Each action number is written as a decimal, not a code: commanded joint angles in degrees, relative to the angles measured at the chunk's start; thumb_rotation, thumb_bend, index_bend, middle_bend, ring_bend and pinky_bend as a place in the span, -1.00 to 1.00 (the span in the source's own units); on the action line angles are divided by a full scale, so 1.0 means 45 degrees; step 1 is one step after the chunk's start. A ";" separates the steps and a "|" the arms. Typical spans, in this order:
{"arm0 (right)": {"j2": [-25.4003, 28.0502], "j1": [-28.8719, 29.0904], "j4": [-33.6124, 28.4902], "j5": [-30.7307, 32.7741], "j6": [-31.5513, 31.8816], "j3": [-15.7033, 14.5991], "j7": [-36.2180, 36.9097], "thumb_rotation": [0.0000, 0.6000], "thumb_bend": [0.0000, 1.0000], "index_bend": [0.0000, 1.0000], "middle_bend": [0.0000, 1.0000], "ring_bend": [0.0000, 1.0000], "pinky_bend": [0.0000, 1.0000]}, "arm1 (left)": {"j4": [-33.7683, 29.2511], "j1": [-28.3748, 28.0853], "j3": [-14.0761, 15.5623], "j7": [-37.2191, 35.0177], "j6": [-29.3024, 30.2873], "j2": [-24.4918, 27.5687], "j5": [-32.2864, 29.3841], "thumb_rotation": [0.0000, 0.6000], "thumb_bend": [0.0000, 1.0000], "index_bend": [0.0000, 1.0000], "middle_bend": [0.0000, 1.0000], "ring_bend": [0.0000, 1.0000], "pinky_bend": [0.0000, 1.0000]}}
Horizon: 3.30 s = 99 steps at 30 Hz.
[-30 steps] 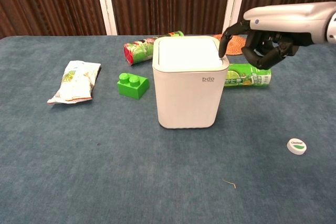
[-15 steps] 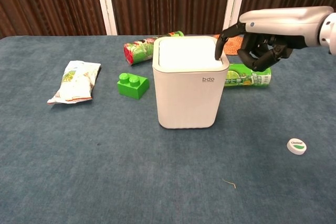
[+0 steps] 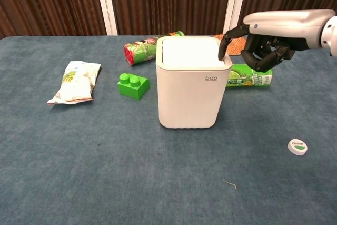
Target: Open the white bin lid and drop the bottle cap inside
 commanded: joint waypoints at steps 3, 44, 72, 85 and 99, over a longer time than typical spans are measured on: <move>-0.0008 -0.0007 0.0086 -0.0159 0.0005 -0.0022 0.0309 1.00 0.62 -0.13 0.83 0.80 0.55 | 0.0006 0.0000 -0.0008 -0.0027 -0.0009 0.0001 -0.0022 1.00 0.09 -0.36 -0.43 -0.29 -0.06; 0.0954 -0.1740 -0.0798 -0.4120 0.2918 -0.0159 0.2016 1.00 0.62 -0.16 0.83 0.80 0.55 | -0.0006 -0.0028 0.0017 -0.0003 -0.0068 -0.0004 0.0017 1.00 0.09 -0.35 -0.43 -0.29 -0.05; 0.0313 -0.4888 0.3313 -0.7288 0.3967 -0.2566 0.3941 1.00 -0.39 0.00 0.91 0.90 0.69 | -0.0094 -0.0060 0.0031 0.0215 -0.0146 -0.0031 -0.0031 1.00 0.09 -0.34 -0.43 -0.29 -0.05; -0.1338 -0.4463 0.5693 -0.6803 0.2234 -0.2386 0.4144 1.00 -0.36 0.08 0.91 0.90 0.70 | -0.0108 -0.0078 0.0013 0.0271 -0.0246 -0.0002 -0.0179 1.00 0.09 -0.32 -0.43 -0.29 -0.05; -0.2626 -0.4134 0.7351 -0.6678 0.1344 -0.2164 0.4858 1.00 -0.27 0.03 0.91 0.90 0.70 | -0.0116 -0.0064 0.0009 0.0211 -0.0216 0.0027 -0.0177 1.00 0.09 -0.31 -0.43 -0.29 -0.05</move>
